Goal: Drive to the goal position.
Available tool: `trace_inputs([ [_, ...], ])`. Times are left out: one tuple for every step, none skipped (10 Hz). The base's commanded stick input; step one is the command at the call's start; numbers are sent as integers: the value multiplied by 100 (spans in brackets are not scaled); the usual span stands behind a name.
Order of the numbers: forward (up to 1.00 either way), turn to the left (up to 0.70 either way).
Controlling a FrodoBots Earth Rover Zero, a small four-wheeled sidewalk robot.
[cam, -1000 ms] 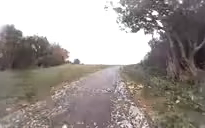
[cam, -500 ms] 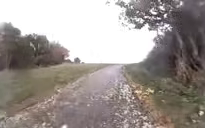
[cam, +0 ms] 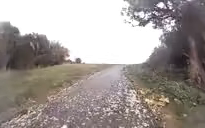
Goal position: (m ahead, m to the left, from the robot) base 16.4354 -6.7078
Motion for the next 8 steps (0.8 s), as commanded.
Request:
trace_inputs([
  [100, -40],
  [100, -23],
  [100, -6],
  [100, 0],
  [100, 0],
  [100, 0],
  [100, 0],
  [100, -39],
])
